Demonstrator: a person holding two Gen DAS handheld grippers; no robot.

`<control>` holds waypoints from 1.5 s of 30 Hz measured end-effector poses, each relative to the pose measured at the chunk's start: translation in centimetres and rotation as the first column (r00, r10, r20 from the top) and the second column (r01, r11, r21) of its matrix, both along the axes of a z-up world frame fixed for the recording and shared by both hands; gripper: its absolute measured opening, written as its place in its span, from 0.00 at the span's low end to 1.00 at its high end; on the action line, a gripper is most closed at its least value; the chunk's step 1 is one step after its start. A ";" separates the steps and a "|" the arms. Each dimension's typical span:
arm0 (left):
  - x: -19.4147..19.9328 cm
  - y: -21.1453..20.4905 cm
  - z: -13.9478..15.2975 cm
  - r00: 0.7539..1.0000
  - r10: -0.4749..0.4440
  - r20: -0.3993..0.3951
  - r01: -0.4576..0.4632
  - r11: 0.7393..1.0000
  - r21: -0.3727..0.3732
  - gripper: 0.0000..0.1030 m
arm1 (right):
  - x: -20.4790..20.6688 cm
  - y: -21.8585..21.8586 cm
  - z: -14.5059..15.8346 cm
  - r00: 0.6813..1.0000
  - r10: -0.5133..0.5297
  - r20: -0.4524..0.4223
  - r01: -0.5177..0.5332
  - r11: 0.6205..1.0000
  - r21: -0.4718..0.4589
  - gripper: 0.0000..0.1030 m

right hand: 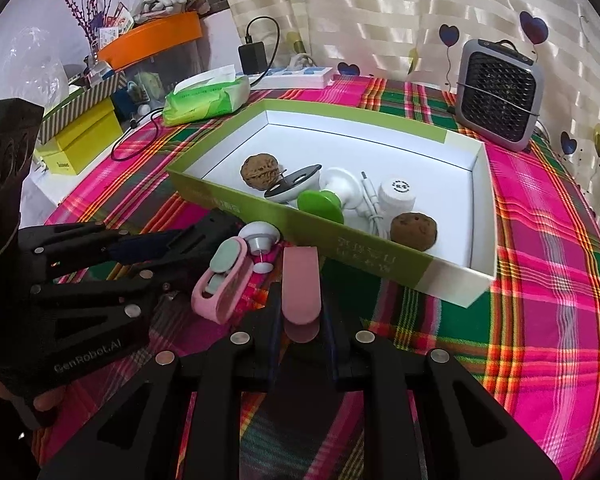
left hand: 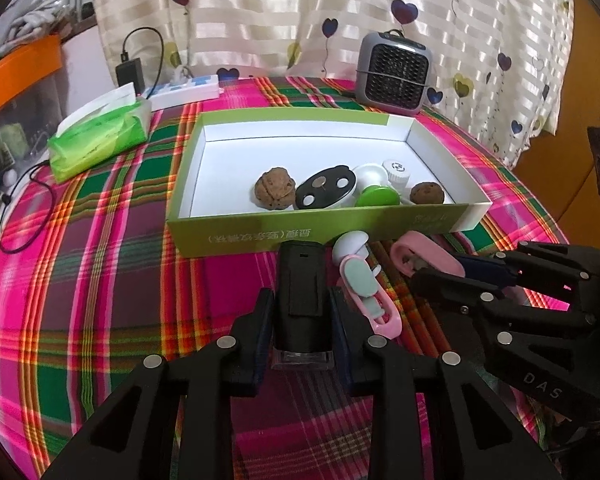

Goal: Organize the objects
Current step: 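Carry the black USB stick with the left tool while the right tool carries the pink strap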

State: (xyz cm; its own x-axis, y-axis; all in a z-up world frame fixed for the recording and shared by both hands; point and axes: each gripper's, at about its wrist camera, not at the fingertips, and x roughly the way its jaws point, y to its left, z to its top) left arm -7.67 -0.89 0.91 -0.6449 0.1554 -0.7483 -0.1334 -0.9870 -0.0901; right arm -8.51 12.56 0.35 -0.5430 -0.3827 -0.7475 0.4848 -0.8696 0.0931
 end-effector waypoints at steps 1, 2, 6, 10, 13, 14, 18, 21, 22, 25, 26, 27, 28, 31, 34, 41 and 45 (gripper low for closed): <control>0.2 0.0 0.1 1.000 0.002 -0.005 -0.002 1.000 0.004 0.25 | 0.3 0.2 0.1 1.000 -0.001 -0.005 0.001 1.000 -0.002 0.18; 0.5 0.0 0.2 1.000 0.005 -0.010 -0.005 1.000 0.006 0.25 | 0.4 0.3 0.2 1.000 -0.001 -0.007 0.001 1.000 -0.005 0.18; 1.3 0.0 0.7 0.999 0.017 -0.028 -0.016 1.000 0.023 0.25 | 1.4 0.6 0.7 1.000 -0.001 -0.025 0.001 1.000 -0.016 0.18; 2.4 0.4 1.5 0.998 0.024 -0.051 -0.022 0.999 0.039 0.25 | 2.5 0.8 1.4 0.999 -0.004 -0.049 0.003 1.000 -0.022 0.18; 3.2 0.7 2.1 0.997 0.022 -0.072 -0.019 0.999 0.044 0.25 | 3.2 1.0 2.0 0.997 -0.008 -0.070 0.006 1.000 -0.024 0.18; 3.4 0.8 2.3 0.997 0.022 -0.078 -0.018 0.999 0.047 0.25 | 3.5 1.0 2.2 0.997 -0.008 -0.079 0.006 1.000 -0.025 0.18; 4.1 1.2 3.2 0.994 0.020 -0.105 -0.014 0.998 0.055 0.25 | 4.5 0.9 3.0 0.994 -0.011 -0.113 0.008 1.000 -0.024 0.18; 4.5 1.4 3.7 0.993 0.016 -0.120 -0.009 0.998 0.059 0.25 | 4.9 1.0 3.5 0.991 -0.013 -0.130 0.009 1.000 -0.026 0.18; 4.6 1.5 3.8 0.992 0.014 -0.124 -0.007 0.998 0.059 0.25 | 5.0 1.0 3.6 0.991 -0.013 -0.135 0.010 1.000 -0.025 0.18; 4.7 1.7 4.0 0.991 0.008 -0.131 -0.001 0.998 0.059 0.25 | 5.1 1.0 3.7 0.990 -0.013 -0.143 0.010 1.000 -0.026 0.18; 4.7 1.7 4.0 0.991 0.007 -0.132 0.001 0.998 0.058 0.25 | 5.0 1.0 3.7 0.989 -0.013 -0.144 0.010 1.000 -0.026 0.18; 4.7 1.7 4.0 0.991 0.006 -0.131 0.002 0.998 0.058 0.25 | 5.0 0.9 3.7 0.989 -0.013 -0.144 0.009 1.000 -0.027 0.18; 4.7 1.7 4.0 0.991 0.007 -0.131 0.001 0.998 0.059 0.25 | 5.0 1.0 3.7 0.989 -0.012 -0.144 0.008 1.000 -0.027 0.18; 4.7 1.8 4.0 0.991 0.006 -0.131 0.002 0.998 0.059 0.25 | 5.0 1.0 3.7 0.989 -0.013 -0.145 0.009 1.000 -0.027 0.18; 4.7 1.9 4.0 0.991 0.004 -0.132 0.004 0.998 0.059 0.25 | 5.0 1.0 3.7 0.989 -0.014 -0.145 0.010 1.000 -0.028 0.18; 4.6 2.3 4.0 0.991 -0.001 -0.134 0.009 0.998 0.059 0.25 | 4.9 0.9 3.8 0.989 -0.013 -0.147 0.009 1.000 -0.030 0.18; 4.6 2.3 4.0 0.991 0.000 -0.134 0.008 0.998 0.057 0.25 | 5.0 0.9 3.8 0.989 -0.013 -0.148 0.009 1.000 -0.030 0.18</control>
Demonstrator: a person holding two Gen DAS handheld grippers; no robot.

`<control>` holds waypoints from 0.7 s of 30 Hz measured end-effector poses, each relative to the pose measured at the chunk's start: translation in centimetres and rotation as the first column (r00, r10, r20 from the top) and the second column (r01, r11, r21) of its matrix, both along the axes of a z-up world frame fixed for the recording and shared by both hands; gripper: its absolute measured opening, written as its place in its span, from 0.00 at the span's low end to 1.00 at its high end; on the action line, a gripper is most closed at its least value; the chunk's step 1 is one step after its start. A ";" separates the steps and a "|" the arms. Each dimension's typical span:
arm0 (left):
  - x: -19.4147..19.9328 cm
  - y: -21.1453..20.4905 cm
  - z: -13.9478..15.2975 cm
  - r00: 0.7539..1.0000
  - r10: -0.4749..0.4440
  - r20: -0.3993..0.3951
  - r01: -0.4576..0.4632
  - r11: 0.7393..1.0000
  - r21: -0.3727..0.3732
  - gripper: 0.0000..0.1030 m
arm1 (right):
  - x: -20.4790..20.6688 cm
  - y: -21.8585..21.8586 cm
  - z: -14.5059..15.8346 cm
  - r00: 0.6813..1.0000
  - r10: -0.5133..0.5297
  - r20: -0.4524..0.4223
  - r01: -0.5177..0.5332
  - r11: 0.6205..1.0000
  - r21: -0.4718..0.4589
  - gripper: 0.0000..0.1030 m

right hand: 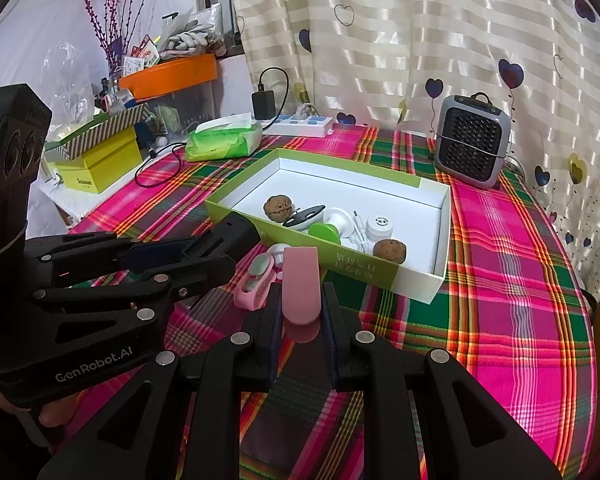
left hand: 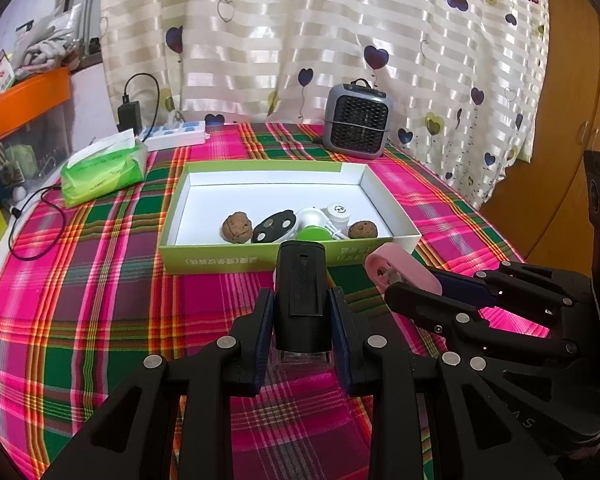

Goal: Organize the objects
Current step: 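Carry the black USB stick with the left tool while the right tool carries the pink strap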

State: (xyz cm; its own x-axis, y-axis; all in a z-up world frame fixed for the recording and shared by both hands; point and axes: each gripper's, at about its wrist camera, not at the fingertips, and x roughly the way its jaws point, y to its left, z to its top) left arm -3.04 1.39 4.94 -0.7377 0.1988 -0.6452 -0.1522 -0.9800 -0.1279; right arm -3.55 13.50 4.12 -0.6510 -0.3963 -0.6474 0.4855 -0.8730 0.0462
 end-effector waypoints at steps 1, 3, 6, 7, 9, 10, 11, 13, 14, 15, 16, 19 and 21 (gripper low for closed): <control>0.0 0.0 0.0 1.000 0.001 0.000 -0.001 1.000 0.000 0.25 | 0.0 0.0 0.0 1.000 0.000 0.000 0.000 1.000 0.000 0.18; 0.0 -0.1 0.0 1.000 0.000 -0.001 0.000 1.000 -0.001 0.25 | 0.0 0.0 0.0 1.000 0.000 0.000 0.000 1.000 0.000 0.18; 0.0 -0.1 0.0 1.000 0.000 -0.001 0.000 1.000 -0.002 0.25 | -0.2 -0.1 0.2 1.000 0.001 -0.004 -0.001 1.000 0.001 0.18; -0.1 0.0 0.0 1.000 -0.002 -0.002 0.002 1.000 -0.004 0.25 | -0.2 -0.1 0.2 1.000 0.001 -0.005 -0.001 1.000 0.002 0.18; -0.1 0.1 0.1 1.000 -0.004 -0.004 0.004 1.000 -0.005 0.25 | -0.4 -0.1 0.4 1.000 0.001 -0.007 -0.001 1.000 0.003 0.18; -0.2 0.2 0.2 1.000 -0.005 -0.005 0.005 1.000 -0.006 0.25 | -0.4 -0.1 0.4 1.000 0.000 -0.008 0.000 1.000 0.003 0.18; -0.3 0.2 0.3 1.000 -0.007 -0.007 0.007 1.000 -0.007 0.25 | -0.5 -0.1 0.4 1.000 0.000 -0.009 0.000 1.000 0.003 0.18; -0.7 0.2 0.5 1.000 -0.010 -0.008 0.010 1.000 -0.007 0.25 | -0.7 0.0 0.5 1.000 -0.001 -0.012 0.001 1.000 0.002 0.18; -0.6 0.2 0.5 1.000 -0.010 -0.008 0.010 1.000 -0.007 0.25 | -0.9 0.0 0.6 1.000 -0.002 -0.013 0.002 1.000 0.002 0.18; -0.6 0.2 0.5 1.000 -0.010 -0.009 0.010 1.000 -0.007 0.25 | -1.0 0.1 0.6 1.000 -0.002 -0.014 0.002 1.000 0.003 0.18; -0.6 0.3 0.4 1.000 -0.010 -0.009 0.009 1.000 -0.008 0.25 | -1.1 0.1 0.6 1.000 -0.003 -0.016 0.003 1.000 0.003 0.18; -1.0 0.2 0.6 1.000 -0.011 -0.009 0.011 1.000 -0.015 0.25 | -1.5 0.2 0.7 1.000 -0.003 -0.021 0.003 1.000 0.007 0.18; -1.5 0.1 0.7 1.000 -0.011 -0.006 0.011 1.000 -0.017 0.25 | -1.8 0.2 0.8 1.000 -0.003 -0.022 0.004 1.000 0.008 0.18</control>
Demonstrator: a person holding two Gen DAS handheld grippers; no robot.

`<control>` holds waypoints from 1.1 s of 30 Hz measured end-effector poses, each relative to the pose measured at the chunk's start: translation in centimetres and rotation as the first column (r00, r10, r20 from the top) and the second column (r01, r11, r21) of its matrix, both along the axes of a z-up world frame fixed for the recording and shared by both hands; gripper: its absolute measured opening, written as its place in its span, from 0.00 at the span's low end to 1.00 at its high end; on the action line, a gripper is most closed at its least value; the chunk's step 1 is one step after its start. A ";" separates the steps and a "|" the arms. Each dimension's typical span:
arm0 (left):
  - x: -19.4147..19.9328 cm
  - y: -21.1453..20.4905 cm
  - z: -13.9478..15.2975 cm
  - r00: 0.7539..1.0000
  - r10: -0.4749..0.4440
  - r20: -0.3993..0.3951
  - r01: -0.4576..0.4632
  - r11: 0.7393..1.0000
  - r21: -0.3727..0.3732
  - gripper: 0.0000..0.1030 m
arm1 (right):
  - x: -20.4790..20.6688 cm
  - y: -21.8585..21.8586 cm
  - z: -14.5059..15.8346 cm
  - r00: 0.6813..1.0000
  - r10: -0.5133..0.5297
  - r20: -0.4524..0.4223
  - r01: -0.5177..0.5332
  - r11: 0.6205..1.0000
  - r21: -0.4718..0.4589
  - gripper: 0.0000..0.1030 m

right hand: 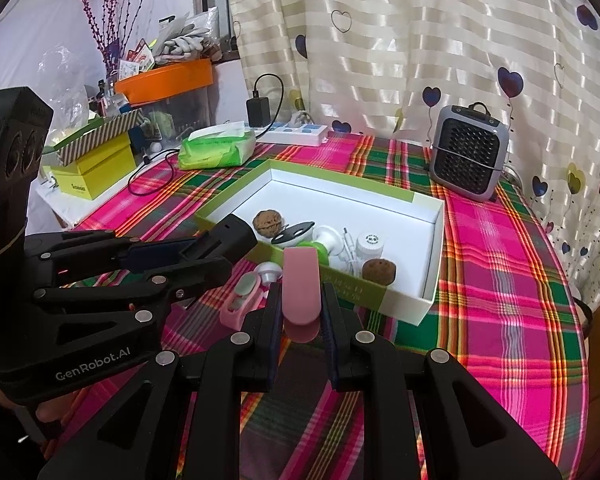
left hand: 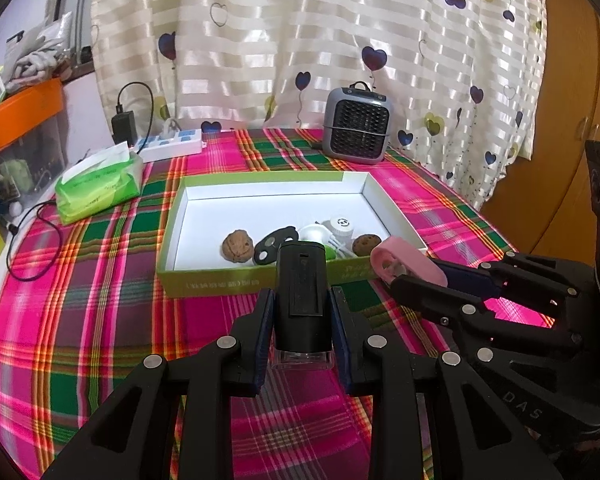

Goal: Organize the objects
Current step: 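Carry the black USB stick with the left tool while the right tool carries the pink strap, then release the USB stick into the box with the left tool while the right tool releases the strap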

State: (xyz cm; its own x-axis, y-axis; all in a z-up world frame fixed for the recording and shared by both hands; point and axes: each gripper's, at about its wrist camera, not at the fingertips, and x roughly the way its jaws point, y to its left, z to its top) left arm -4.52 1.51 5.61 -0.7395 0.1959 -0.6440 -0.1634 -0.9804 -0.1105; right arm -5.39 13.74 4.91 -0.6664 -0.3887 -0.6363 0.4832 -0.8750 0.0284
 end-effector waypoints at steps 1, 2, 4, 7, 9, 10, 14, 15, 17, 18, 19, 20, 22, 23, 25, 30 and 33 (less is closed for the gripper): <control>-0.3 -0.1 0.0 1.000 0.000 0.003 0.000 1.000 0.000 0.25 | -0.3 0.0 0.0 1.000 0.001 -0.001 -0.001 1.000 0.000 0.18; -0.6 -0.1 0.1 1.000 0.000 0.004 0.000 1.000 -0.002 0.25 | -0.4 0.0 0.1 1.000 0.000 -0.002 0.000 1.000 0.000 0.18; -1.0 -0.2 0.1 1.000 0.000 0.004 0.000 1.000 -0.009 0.25 | -0.9 0.1 0.1 1.000 -0.001 -0.003 0.001 1.000 0.002 0.18; -1.8 -0.3 0.2 1.000 0.002 0.004 -0.002 1.000 -0.022 0.25 | -1.5 0.3 0.2 1.000 -0.004 -0.005 0.004 1.000 0.004 0.18; -2.3 -0.4 0.2 1.000 0.002 0.002 -0.002 1.000 -0.026 0.25 | -2.0 0.3 0.3 1.000 -0.004 -0.007 0.004 1.000 0.007 0.18; -2.5 -0.5 0.2 1.000 0.001 0.001 -0.001 1.000 -0.028 0.25 | -2.2 0.2 0.3 1.000 -0.004 -0.007 0.004 1.000 0.009 0.18; -3.3 -0.6 0.2 1.000 0.001 -0.001 -0.001 0.999 -0.032 0.25 | -3.1 0.3 0.4 1.000 -0.002 -0.008 0.002 1.000 0.014 0.18; -3.7 -0.7 0.2 1.000 0.001 0.000 -0.001 0.999 -0.033 0.25 | -3.3 0.3 0.4 1.000 -0.001 -0.009 0.001 1.000 0.016 0.18; -4.0 -0.8 0.1 1.000 0.002 0.001 -0.002 0.999 -0.037 0.25 | -3.8 0.2 0.4 1.000 0.000 -0.009 0.000 1.000 0.020 0.18; -4.3 -0.8 0.1 1.000 0.003 0.001 -0.003 0.999 -0.039 0.25 | -4.1 0.2 0.4 1.000 0.000 -0.010 0.001 1.000 0.022 0.18; -4.5 -0.9 0.1 1.000 0.004 0.001 -0.004 0.999 -0.040 0.25 | -4.5 0.2 0.4 1.000 0.000 -0.009 0.000 1.000 0.025 0.18; -4.8 -1.0 0.1 1.000 0.006 0.002 -0.006 0.999 -0.041 0.25 | -4.7 0.2 0.4 1.000 0.001 -0.008 -0.001 1.000 0.025 0.18; -5.3 -1.2 0.0 1.000 0.008 0.002 -0.008 0.999 -0.042 0.25 | -5.2 0.2 0.4 1.000 0.003 -0.007 -0.003 1.000 0.029 0.18; -5.5 -1.3 0.0 1.000 0.010 0.003 -0.010 0.999 -0.044 0.25 | -5.6 0.1 0.3 1.000 0.004 -0.006 -0.004 1.000 0.031 0.18; -6.0 -1.5 -0.2 1.000 0.015 0.006 -0.014 0.999 -0.047 0.25 | -6.1 0.1 0.2 1.000 0.004 0.000 -0.004 0.999 0.032 0.18; -7.5 -2.2 -0.6 1.000 0.024 0.018 -0.023 0.998 -0.054 0.25 | -7.4 0.1 -0.3 1.000 0.002 0.016 -0.003 0.999 0.036 0.18; -8.2 -2.5 -0.9 0.999 0.034 0.021 -0.033 0.998 -0.059 0.25 | -8.3 -0.1 -0.6 1.000 0.003 0.026 -0.004 0.999 0.040 0.18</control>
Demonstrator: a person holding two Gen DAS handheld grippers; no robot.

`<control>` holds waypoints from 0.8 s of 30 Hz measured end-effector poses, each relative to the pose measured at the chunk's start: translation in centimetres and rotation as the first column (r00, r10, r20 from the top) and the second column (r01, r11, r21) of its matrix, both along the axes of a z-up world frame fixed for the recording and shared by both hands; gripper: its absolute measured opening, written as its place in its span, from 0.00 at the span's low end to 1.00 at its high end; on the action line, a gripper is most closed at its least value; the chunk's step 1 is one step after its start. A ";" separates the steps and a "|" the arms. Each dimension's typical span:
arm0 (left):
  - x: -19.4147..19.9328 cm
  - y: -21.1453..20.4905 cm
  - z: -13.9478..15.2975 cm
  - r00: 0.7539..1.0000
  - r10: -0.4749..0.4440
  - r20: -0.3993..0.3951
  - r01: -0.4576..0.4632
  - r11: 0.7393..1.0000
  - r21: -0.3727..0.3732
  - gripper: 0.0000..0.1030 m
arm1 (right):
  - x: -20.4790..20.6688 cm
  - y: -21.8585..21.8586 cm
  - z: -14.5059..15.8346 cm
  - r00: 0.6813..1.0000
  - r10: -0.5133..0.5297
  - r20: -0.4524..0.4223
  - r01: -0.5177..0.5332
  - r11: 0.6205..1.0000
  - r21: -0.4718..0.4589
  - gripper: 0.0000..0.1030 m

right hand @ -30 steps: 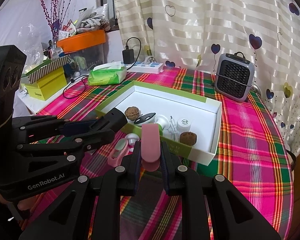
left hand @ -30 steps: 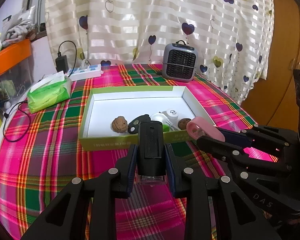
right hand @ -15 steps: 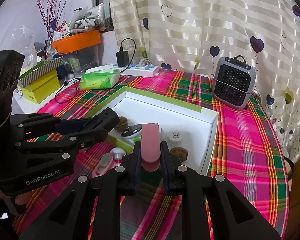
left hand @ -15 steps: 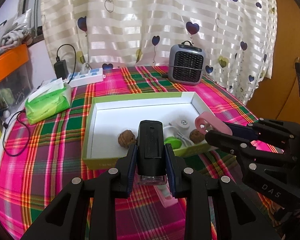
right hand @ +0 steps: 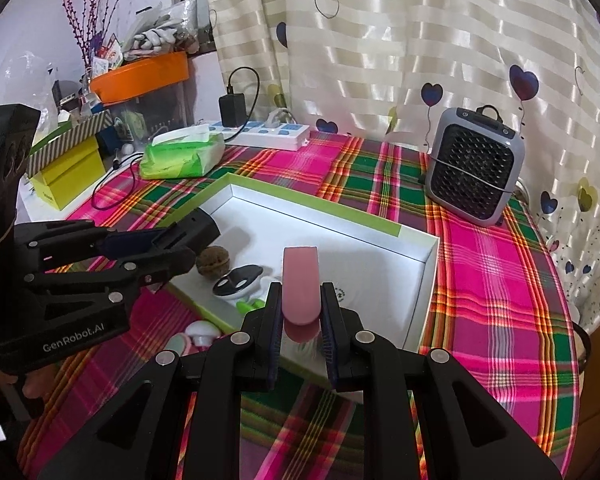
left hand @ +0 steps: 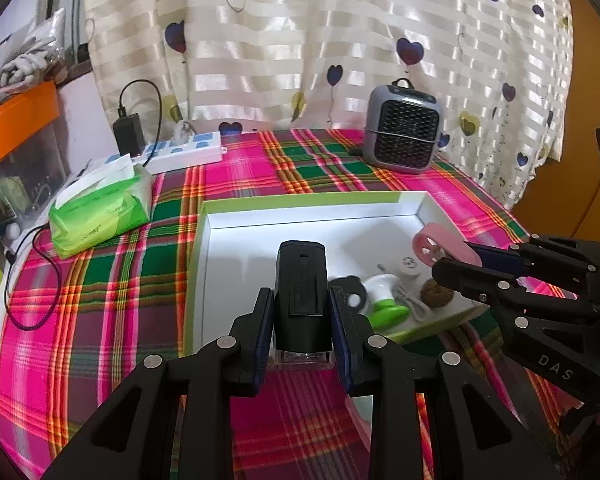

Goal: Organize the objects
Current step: 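Release the USB stick into the box with the left tool while the right tool releases the strap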

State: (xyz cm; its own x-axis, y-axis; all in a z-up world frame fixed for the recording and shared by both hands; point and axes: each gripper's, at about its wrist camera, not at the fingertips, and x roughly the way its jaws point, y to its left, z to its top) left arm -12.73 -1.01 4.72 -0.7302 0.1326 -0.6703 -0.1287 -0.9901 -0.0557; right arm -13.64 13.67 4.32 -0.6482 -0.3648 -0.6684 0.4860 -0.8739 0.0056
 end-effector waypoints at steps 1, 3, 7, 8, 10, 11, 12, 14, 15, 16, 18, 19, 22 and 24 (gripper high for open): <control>-0.2 -0.1 -0.1 1.000 0.001 0.001 -0.001 1.000 -0.002 0.25 | -0.2 0.0 -0.1 1.000 0.000 0.003 0.000 1.000 0.002 0.18; -0.6 -0.3 -0.2 1.000 0.006 0.004 -0.005 1.000 -0.007 0.25 | -0.7 -0.2 -0.3 1.000 0.000 0.010 0.000 1.000 0.005 0.18; -1.5 -0.6 -0.3 1.000 0.015 0.004 -0.015 1.000 -0.015 0.25 | -1.6 -0.4 -0.7 1.000 0.001 0.023 -0.001 1.000 0.005 0.18; -1.6 -0.7 -0.4 1.000 0.019 0.002 -0.019 1.000 -0.016 0.25 | -1.8 -0.4 -0.7 1.000 0.001 0.025 -0.001 1.000 0.006 0.18; -1.9 -0.8 -0.5 1.000 0.027 0.002 -0.027 0.999 -0.019 0.25 | -2.2 -0.5 -0.9 1.000 0.001 0.031 -0.001 1.000 0.007 0.18; -2.0 -1.0 -0.6 0.999 0.032 0.004 -0.032 0.999 -0.020 0.25 | -2.4 -0.6 -1.0 0.999 0.002 0.035 -0.002 1.000 0.007 0.18; -2.2 -1.0 -0.7 0.999 0.035 0.005 -0.035 0.999 -0.022 0.25 | -2.6 -0.6 -1.1 0.999 0.002 0.039 -0.002 1.000 0.007 0.18; -2.4 -1.3 -0.9 0.999 0.047 0.005 -0.046 0.999 -0.026 0.25 | -2.9 -0.8 -1.3 0.999 0.002 0.045 -0.003 1.000 0.006 0.18; -2.5 -1.4 -0.9 0.999 0.053 0.005 -0.053 0.998 -0.026 0.25 | -3.0 -0.9 -1.4 0.999 0.004 0.049 -0.005 1.000 0.006 0.18; -2.6 -1.5 -0.9 0.998 0.058 0.005 -0.058 0.998 -0.025 0.25 | -3.1 -1.0 -1.4 0.999 0.007 0.050 -0.007 1.000 0.006 0.18; -2.7 -1.7 -1.0 0.998 0.064 0.005 -0.064 0.998 -0.026 0.25 | -3.3 -1.2 -1.6 0.999 0.012 0.053 -0.012 1.000 0.007 0.18; -2.8 -1.8 -1.0 0.998 0.068 0.005 -0.068 0.997 -0.028 0.25 | -3.5 -1.4 -1.7 0.998 0.014 0.055 -0.014 1.000 0.007 0.18; -3.1 -1.9 -1.2 0.997 0.073 0.011 -0.073 0.997 -0.029 0.25 | -3.9 -1.6 -2.0 0.998 0.016 0.065 -0.017 1.000 0.007 0.18; -3.3 -1.9 -1.4 0.997 0.074 0.017 -0.073 0.997 -0.032 0.25 | -4.1 -1.7 -2.2 0.997 0.017 0.070 -0.017 1.000 0.007 0.18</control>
